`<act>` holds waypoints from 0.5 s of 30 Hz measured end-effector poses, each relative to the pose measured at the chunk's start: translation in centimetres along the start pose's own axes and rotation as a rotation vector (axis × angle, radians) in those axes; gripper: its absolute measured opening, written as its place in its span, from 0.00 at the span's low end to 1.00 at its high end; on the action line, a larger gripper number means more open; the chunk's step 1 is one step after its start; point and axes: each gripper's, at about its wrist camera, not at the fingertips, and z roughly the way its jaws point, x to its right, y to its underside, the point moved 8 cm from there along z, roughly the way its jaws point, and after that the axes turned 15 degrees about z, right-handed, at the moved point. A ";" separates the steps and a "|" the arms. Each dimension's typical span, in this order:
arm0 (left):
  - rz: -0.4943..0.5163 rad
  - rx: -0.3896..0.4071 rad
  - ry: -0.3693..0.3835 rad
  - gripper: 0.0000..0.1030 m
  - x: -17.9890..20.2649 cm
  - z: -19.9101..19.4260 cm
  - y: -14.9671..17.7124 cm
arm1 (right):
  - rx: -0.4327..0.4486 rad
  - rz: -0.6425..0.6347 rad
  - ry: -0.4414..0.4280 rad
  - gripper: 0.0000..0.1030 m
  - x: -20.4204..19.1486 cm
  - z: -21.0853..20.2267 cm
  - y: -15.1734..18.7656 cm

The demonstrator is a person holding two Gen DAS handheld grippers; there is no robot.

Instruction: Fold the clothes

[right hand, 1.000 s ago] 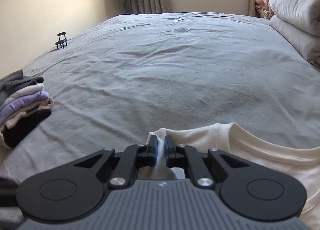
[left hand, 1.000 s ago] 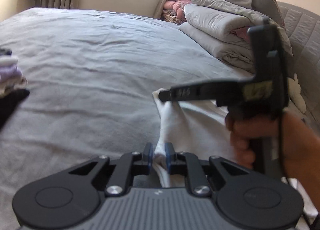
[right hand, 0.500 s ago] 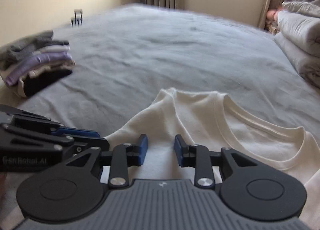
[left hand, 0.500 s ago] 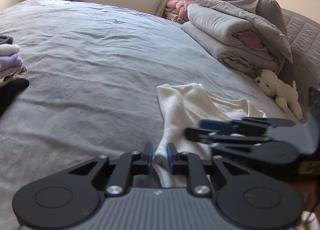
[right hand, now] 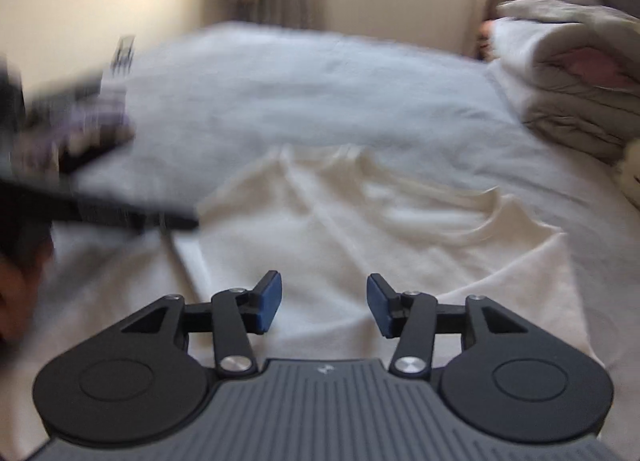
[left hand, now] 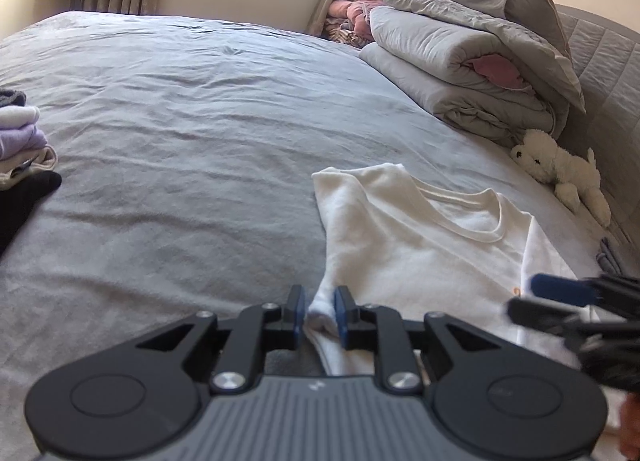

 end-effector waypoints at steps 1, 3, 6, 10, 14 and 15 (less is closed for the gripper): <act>0.002 0.000 -0.001 0.19 0.0 0.0 0.0 | 0.010 0.025 0.002 0.51 0.2 -0.7 -0.2; 0.004 0.001 -0.003 0.19 0.0 -0.1 0.0 | -0.032 0.023 0.029 0.51 0.6 -1.7 0.8; 0.015 0.003 -0.010 0.19 0.2 -0.1 0.0 | -0.078 0.030 0.044 0.51 1.7 -2.5 3.2; 0.047 0.007 -0.034 0.22 0.4 -0.3 0.0 | -0.033 0.024 0.048 0.53 1.9 -2.9 4.4; 0.055 0.005 -0.045 0.24 0.4 -0.3 -0.1 | 0.005 0.072 0.005 0.53 1.1 -4.7 2.9; 0.057 0.005 -0.046 0.25 0.5 -0.3 -0.1 | -0.022 0.060 0.020 0.54 1.1 -4.5 3.2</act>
